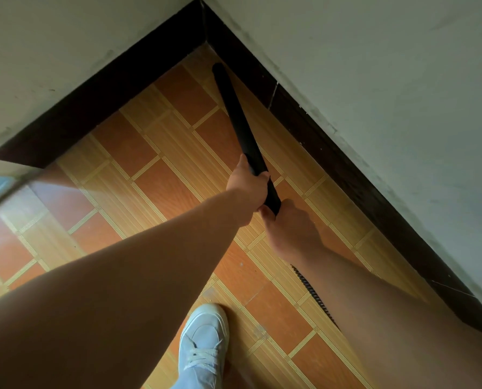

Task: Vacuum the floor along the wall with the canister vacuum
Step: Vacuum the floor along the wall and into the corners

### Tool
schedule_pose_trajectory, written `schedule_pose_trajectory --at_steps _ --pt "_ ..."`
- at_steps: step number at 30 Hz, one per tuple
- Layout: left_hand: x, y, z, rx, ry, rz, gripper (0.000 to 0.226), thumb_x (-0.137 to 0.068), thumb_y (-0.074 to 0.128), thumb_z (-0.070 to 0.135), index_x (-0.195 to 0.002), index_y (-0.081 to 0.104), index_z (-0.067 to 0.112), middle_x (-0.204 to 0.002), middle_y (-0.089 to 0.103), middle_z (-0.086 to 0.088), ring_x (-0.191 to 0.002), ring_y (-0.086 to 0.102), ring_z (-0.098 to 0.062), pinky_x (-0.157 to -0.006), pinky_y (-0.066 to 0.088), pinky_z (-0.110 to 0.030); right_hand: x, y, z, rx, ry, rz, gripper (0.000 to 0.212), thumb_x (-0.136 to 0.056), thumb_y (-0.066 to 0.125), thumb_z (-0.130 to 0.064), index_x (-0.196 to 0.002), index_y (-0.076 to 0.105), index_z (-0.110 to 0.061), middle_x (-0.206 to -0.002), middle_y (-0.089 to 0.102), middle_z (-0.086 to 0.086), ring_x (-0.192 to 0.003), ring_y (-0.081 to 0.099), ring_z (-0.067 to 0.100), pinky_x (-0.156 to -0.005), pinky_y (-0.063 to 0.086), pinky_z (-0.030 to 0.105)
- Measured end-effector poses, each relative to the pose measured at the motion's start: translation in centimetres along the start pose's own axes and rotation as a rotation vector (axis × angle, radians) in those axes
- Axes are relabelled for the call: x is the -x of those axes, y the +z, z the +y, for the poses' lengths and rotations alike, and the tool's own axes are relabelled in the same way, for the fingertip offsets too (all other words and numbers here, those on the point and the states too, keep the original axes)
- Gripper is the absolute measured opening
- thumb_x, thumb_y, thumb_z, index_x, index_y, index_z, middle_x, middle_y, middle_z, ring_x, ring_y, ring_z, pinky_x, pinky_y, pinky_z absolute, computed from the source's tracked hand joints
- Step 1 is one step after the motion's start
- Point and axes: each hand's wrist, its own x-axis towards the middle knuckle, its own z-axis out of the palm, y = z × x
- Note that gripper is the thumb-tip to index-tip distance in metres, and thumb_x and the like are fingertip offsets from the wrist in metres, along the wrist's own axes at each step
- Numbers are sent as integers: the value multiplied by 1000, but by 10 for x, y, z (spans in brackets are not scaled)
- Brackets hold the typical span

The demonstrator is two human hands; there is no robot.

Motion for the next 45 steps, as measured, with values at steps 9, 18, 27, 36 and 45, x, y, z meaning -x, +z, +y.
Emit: schedule_pose_trajectory --at_steps 9,18,27,36,45 --pt "-13 -16 18 13 5 40 33 -102 56 18 -132 45 26 -108 66 -8 -93 70 -27 -68 65 -47 -20 -7 -22 -41 -33 -7 47 -105 40 -57 -112 51 -12 -90 67 7 -72 69 26 -62 57 40" --pt "-23 -29 24 31 -22 34 55 -101 59 21 -150 36 31 -118 64 -6 -97 70 -25 -68 65 -46 -28 -6 -39 -77 -47 -35 47 -105 40 -57 -110 49 -12 -85 66 8 -65 69 26 -65 63 46" --pt "-10 -22 6 -47 -37 23 62 -103 55 18 -155 27 38 -116 66 -6 -96 69 -25 -74 64 -47 -13 15 -23 -89 -13 -39 52 -105 37 -58 -119 50 -10 -94 66 8 -75 70 25 -62 57 39" --pt "21 3 -14 -172 -17 21 54 -103 54 17 -151 32 31 -116 66 -10 -96 69 -29 -72 64 -49 16 24 12 -91 24 -39 54 -106 36 -57 -122 49 -8 -93 57 6 -73 62 25 -63 50 35" --pt "53 41 -44 -240 -14 -21 66 -102 55 21 -158 21 34 -119 65 -7 -97 69 -28 -76 63 -49 47 35 64 -124 63 -44 52 -105 35 -58 -118 47 -9 -96 60 9 -87 66 33 -69 51 39"
